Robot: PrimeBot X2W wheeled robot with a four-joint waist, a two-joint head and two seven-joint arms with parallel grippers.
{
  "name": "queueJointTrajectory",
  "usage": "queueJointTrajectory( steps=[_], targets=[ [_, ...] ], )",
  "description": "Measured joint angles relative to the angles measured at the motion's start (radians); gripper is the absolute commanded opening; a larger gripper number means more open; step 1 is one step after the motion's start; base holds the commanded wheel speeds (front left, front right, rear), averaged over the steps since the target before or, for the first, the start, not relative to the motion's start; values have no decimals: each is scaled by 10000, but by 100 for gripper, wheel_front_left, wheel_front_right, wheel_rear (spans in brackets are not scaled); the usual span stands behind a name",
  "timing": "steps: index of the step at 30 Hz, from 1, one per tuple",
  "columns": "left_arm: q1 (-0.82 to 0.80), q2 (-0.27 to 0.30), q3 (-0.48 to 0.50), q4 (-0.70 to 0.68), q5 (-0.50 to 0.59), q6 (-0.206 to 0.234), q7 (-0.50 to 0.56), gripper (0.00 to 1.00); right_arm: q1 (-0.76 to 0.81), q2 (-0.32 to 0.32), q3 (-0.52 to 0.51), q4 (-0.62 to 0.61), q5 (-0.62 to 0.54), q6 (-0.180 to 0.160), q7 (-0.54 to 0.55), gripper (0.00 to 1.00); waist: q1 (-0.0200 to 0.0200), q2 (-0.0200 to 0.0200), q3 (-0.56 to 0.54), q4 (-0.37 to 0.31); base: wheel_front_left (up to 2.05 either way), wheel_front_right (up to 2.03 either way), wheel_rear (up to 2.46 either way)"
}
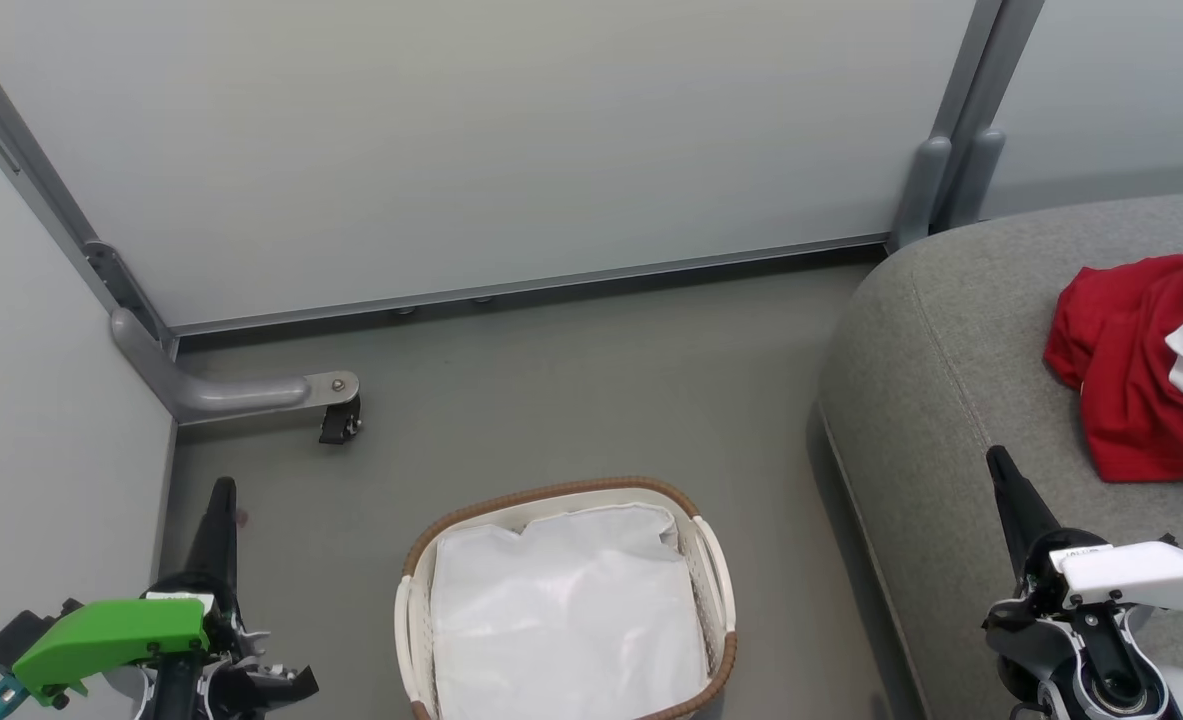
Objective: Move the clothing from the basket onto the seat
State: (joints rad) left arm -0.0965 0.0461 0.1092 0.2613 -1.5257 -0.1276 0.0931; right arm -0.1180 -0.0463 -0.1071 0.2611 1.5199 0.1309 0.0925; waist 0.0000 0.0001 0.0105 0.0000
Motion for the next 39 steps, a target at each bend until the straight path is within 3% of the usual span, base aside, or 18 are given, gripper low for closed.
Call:
queueJointTrajectory(
  steps=[13,39],
  targets=[
    [-41,6,38,-155,-848,-10,209,0,42,-8,-63,-153,913,0,228,0,0,0,-74,0,0,0,0],
    [-65,6,40,-167,-848,-10,213,0,44,-8,-65,-163,913,0,228,0,0,0,-74,0,0,0,0]
  ],
)
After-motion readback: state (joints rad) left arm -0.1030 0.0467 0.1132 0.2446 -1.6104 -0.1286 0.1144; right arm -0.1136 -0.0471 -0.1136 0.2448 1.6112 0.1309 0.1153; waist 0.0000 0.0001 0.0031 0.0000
